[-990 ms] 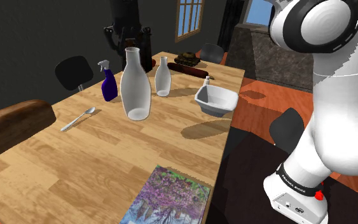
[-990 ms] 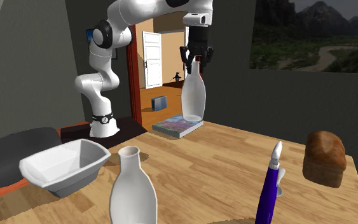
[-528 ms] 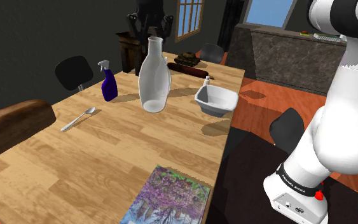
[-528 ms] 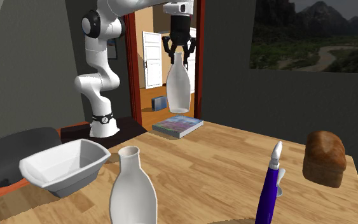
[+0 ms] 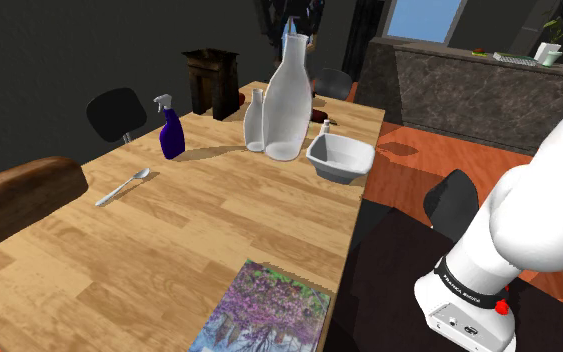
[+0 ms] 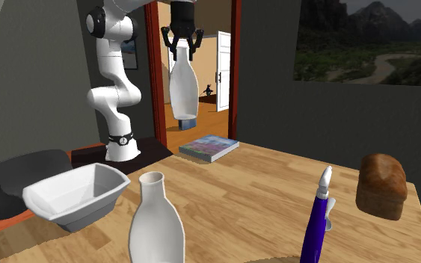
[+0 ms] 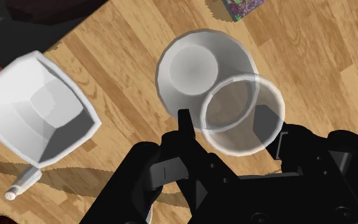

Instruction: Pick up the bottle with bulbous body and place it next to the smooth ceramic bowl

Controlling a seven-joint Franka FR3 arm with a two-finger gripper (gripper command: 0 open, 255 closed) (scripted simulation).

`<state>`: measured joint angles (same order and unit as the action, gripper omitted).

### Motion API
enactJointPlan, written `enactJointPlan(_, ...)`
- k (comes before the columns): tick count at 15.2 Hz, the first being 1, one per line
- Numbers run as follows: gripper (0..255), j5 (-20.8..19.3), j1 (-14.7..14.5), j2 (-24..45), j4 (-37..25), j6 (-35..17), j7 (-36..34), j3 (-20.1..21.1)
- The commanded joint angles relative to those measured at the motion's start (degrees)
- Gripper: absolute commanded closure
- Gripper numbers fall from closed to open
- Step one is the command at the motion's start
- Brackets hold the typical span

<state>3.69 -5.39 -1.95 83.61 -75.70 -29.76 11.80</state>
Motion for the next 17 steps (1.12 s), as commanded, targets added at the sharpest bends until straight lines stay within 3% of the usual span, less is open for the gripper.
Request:
enactJointPlan(1, 255, 0.5, 1.0, -3.4, 2.1, 1.3, 2.0, -1.1)
enactJointPlan(12, 255, -0.4, 4.7, -16.1, 5.2, 11.5, 12.5, -8.0)
enactJointPlan(17, 255, -0.4, 4.7, -18.6, 11.9, 7.3, 12.8, -8.1)
